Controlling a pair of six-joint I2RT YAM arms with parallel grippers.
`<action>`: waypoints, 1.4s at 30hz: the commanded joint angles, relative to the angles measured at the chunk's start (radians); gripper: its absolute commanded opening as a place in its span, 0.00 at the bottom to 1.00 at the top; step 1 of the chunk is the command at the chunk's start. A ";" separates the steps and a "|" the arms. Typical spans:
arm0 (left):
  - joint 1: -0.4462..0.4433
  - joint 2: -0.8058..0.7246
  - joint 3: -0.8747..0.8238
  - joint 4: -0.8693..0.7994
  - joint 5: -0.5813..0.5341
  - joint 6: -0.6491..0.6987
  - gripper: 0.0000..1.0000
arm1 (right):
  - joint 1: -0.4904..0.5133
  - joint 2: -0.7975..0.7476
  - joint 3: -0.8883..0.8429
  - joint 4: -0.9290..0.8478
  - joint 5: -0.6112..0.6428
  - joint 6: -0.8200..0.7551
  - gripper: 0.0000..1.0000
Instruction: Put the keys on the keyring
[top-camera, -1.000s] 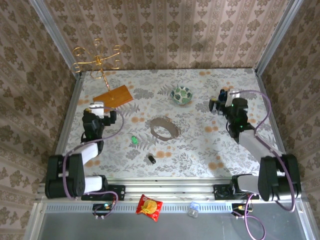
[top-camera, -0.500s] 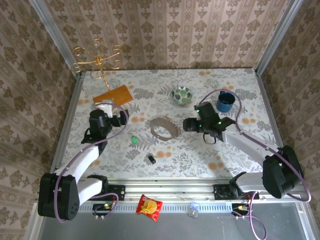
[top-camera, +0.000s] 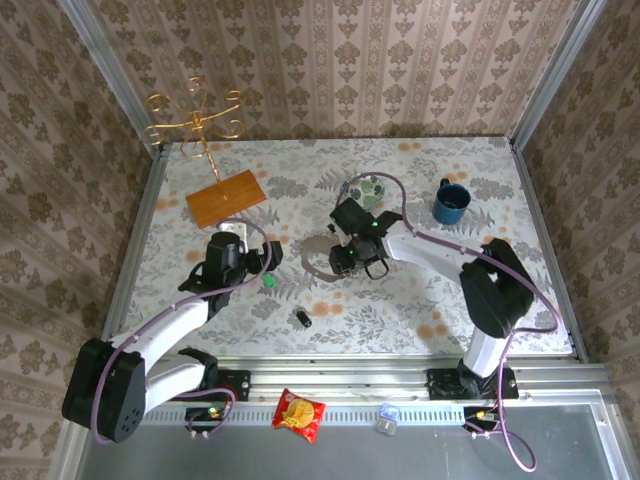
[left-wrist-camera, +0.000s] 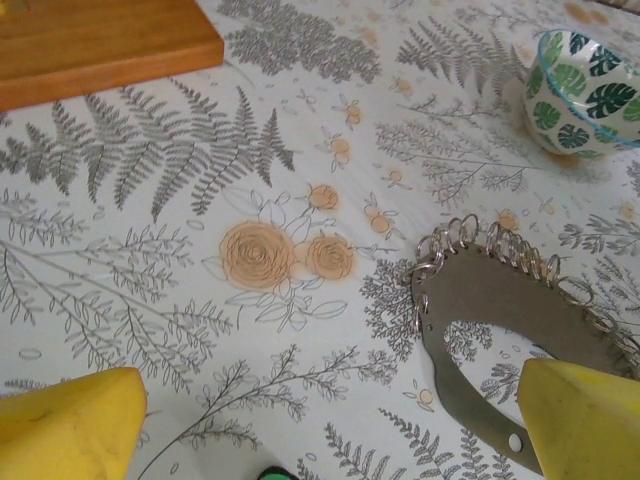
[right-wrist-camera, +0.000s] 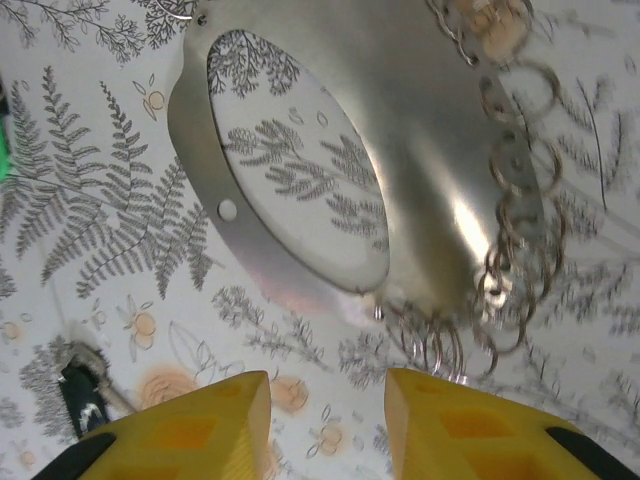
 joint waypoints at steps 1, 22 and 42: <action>-0.005 -0.035 -0.009 -0.029 -0.019 -0.049 0.96 | 0.002 0.078 0.094 -0.186 0.044 -0.177 0.38; -0.005 -0.052 -0.002 -0.023 -0.050 -0.038 0.96 | -0.003 0.294 0.290 -0.323 0.057 -0.294 0.29; -0.005 -0.051 0.007 -0.037 -0.050 -0.034 0.96 | 0.003 0.319 0.291 -0.349 0.002 -0.306 0.21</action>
